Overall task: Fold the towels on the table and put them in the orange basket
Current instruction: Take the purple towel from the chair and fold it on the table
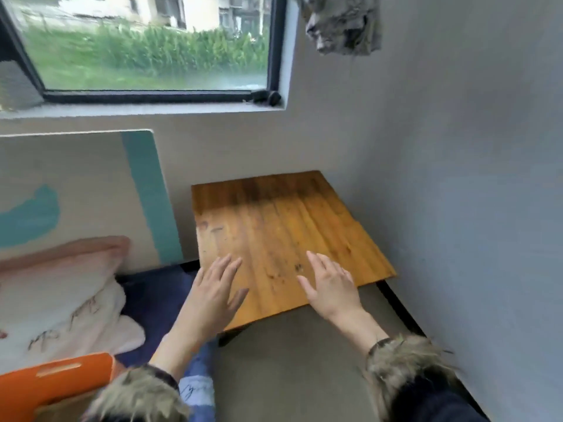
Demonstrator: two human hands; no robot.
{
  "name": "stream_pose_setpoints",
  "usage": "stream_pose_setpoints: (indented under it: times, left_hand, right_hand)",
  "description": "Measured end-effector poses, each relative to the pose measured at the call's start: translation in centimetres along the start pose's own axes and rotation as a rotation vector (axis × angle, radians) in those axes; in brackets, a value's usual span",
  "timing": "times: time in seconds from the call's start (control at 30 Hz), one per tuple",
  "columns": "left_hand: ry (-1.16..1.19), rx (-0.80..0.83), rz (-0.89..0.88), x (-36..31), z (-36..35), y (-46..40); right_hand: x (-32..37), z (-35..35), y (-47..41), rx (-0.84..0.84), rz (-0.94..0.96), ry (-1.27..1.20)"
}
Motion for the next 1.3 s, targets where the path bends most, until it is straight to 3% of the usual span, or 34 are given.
stream_pose_setpoints:
  times: [0.2, 0.4, 0.73, 0.93, 1.3]
  left_hand:
    - [0.012, 0.133, -0.299, -14.6, -4.6, -0.2]
    - [0.064, 0.257, -0.584, -30.7, -10.4, 5.7]
    - [0.141, 0.448, -0.977, -51.8, -18.4, 17.7]
    - [0.106, 0.57, -1.1, -59.5, -24.1, 20.7]
    - [-0.018, 0.91, -1.152, -70.0, -40.0, 20.8]
  right_hand:
    - [-11.6, 4.3, 11.1, -0.119, -0.285, 0.024]
    - [-21.7, 6.8, 27.7, -0.166, -0.604, 0.056]
    - [-31.6, 8.6, 52.3, -0.216, -0.985, 0.117]
    - [-37.2, 6.5, 57.7, -0.194, -1.116, 0.082]
    - [-53.3, -0.7, 60.5, -0.075, -1.307, -0.118]
Point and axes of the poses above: each hand's wrist, its own y-axis away from the middle knuckle, its own z-axis out of the back of the hand, x = y × z, the point moved 2 cm from there along -y, towards the middle knuckle, and after that the axes turned 3 degrees about z, right-handed, at the moved point
